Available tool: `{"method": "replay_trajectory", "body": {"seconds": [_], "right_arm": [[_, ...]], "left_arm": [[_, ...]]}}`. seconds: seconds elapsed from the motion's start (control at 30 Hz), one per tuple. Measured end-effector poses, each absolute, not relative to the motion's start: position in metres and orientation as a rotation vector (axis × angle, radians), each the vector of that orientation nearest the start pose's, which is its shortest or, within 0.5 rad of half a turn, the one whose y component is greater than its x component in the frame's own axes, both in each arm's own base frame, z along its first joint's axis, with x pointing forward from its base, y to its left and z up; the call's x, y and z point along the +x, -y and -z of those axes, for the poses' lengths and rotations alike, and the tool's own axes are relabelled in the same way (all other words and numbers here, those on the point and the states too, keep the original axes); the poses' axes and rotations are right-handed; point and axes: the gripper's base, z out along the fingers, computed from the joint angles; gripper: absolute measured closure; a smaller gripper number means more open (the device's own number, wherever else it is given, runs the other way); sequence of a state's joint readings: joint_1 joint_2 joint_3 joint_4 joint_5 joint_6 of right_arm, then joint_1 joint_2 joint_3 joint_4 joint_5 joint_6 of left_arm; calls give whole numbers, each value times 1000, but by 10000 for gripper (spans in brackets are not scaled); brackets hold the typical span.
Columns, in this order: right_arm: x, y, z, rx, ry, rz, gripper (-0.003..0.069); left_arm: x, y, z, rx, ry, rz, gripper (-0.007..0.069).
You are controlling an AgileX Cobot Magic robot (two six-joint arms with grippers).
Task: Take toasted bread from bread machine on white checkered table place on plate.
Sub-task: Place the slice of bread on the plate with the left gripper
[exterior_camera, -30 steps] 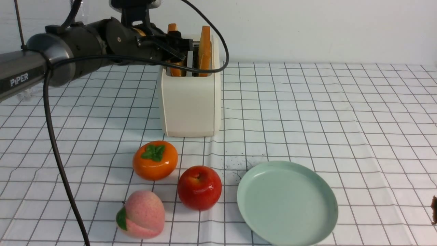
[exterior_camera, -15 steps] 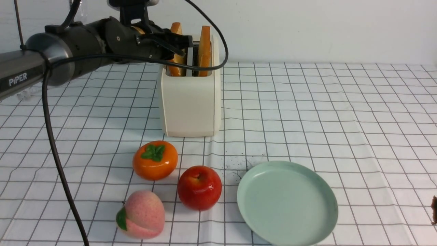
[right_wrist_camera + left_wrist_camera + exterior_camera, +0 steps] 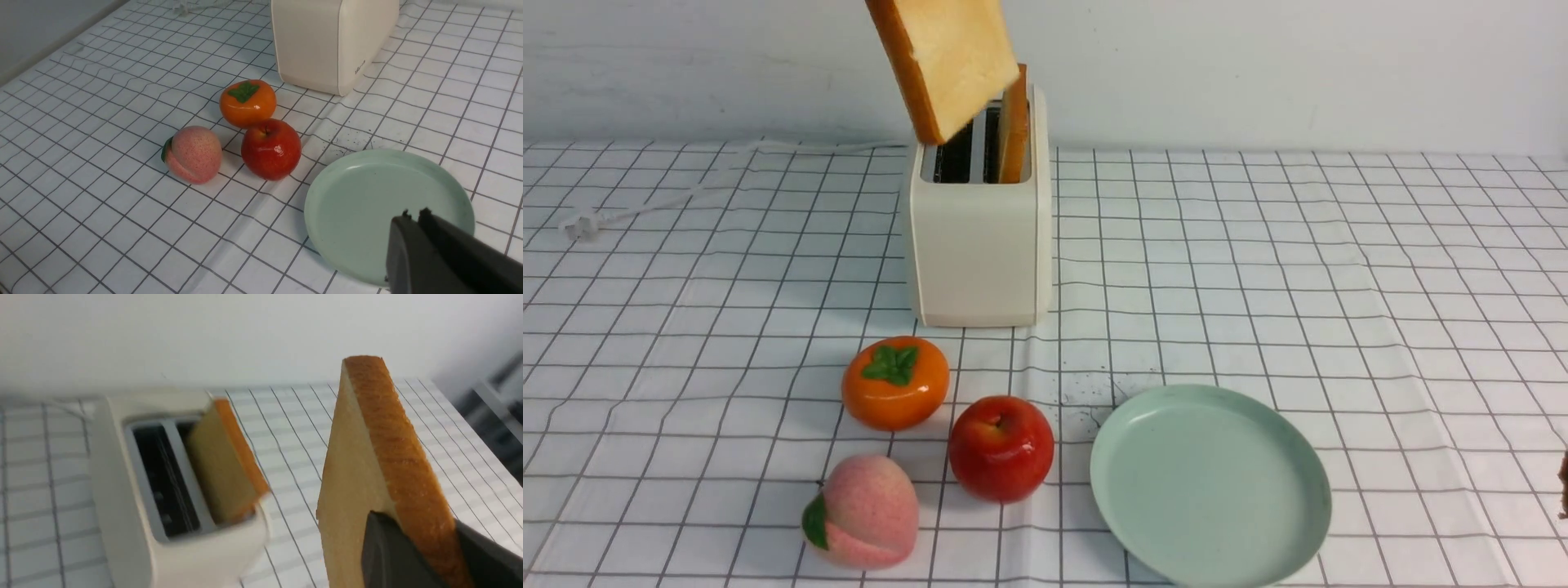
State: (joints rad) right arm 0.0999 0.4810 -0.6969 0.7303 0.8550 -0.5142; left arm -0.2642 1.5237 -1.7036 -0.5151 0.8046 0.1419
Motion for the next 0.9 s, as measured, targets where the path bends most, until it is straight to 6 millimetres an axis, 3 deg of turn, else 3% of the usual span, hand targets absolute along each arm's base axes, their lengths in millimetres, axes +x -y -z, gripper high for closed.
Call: {"method": "replay_trajectory", "body": {"seconds": [0.13,0.2,0.4,0.57,0.9], "right_arm": [[67,-53,-352,-428,-1923,-599,630],[67,-53,-352,-433,-1928,-601,628],[67,-53,-352,-435,-1931,-603,628],[66,-54,-351,-445,-1942,-609,628],[63,-55,-348,-476,-1975,-627,628]], "left_arm": [[300,128,-446,371,-2153,828,528],[290,149,-418,482,-2213,993,528],[275,212,-347,640,-2236,1064,528],[285,254,-305,597,-2259,1072,528],[313,279,-231,450,-2430,1118,528]]}}
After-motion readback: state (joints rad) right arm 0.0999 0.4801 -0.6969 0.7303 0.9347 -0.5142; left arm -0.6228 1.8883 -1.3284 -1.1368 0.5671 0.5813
